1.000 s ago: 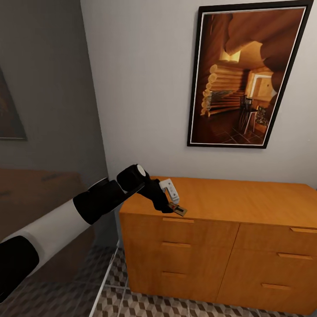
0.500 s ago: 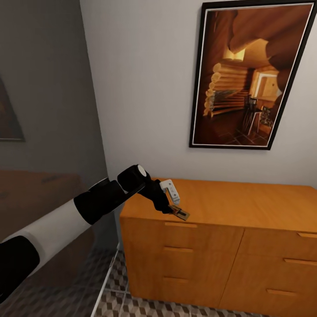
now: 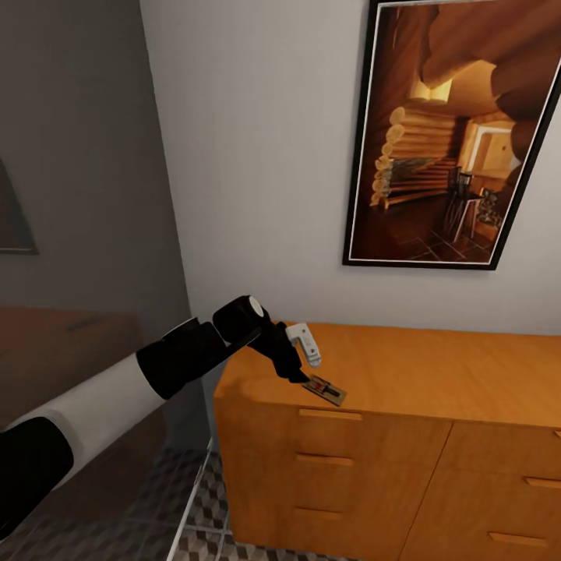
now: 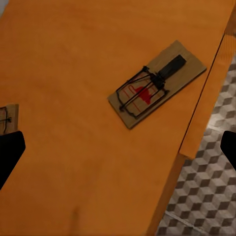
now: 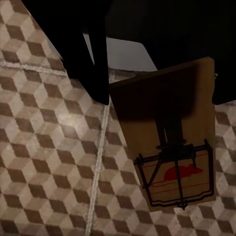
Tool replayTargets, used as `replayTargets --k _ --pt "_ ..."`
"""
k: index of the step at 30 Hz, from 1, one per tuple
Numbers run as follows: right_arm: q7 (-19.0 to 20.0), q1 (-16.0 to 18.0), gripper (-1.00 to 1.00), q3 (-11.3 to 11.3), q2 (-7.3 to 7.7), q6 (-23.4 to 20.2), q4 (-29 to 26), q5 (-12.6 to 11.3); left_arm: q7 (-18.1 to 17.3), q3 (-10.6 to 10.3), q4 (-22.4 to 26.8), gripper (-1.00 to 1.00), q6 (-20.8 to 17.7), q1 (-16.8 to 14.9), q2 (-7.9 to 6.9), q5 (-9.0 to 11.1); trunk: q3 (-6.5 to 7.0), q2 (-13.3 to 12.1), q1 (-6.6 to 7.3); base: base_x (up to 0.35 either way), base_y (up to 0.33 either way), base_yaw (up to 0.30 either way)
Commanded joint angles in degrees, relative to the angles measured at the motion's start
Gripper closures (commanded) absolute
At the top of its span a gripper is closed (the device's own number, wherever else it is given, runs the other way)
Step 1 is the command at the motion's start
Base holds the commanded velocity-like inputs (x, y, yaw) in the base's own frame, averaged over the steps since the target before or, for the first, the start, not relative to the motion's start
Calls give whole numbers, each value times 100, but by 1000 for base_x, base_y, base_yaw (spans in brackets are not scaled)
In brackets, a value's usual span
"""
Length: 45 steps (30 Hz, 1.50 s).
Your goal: Take the four mousetraps from the cabinet in the bathroom and place them on the bathroom floor. Make sure all four end up on the same floor surface, and ensure that at least two of them are either under or directly next to the same bathroom sink.
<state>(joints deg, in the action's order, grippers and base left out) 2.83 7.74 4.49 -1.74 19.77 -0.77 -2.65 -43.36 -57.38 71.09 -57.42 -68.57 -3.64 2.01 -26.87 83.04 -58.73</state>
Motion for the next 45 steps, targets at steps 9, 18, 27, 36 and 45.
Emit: replayTargets --k 9,18,27,36,45 --pt "-11 -1 100 43 -2 18 6 -43 3 -320 -6 -100 -39 0 108 26 -6 4 0 4 1 0" --pt "-11 -1 100 43 -5 18 6 -43 3 -358 -7 -100 -41 0 117 27 -6 4 0 0 0 0" --pt "-11 -1 100 43 -6 18 6 -43 3 -369 -12 -100 -41 0 121 27 -6 4 0 31 -21 0" --pt "-11 -1 100 43 -3 18 6 -43 3 -434 -33 -100 -41 -1 148 27 -6 4 0 162 -146 0" --pt "-11 -1 100 43 -3 18 6 -43 3 -451 -26 -100 -41 1 152 27 -6 4 0 26 -24 0"
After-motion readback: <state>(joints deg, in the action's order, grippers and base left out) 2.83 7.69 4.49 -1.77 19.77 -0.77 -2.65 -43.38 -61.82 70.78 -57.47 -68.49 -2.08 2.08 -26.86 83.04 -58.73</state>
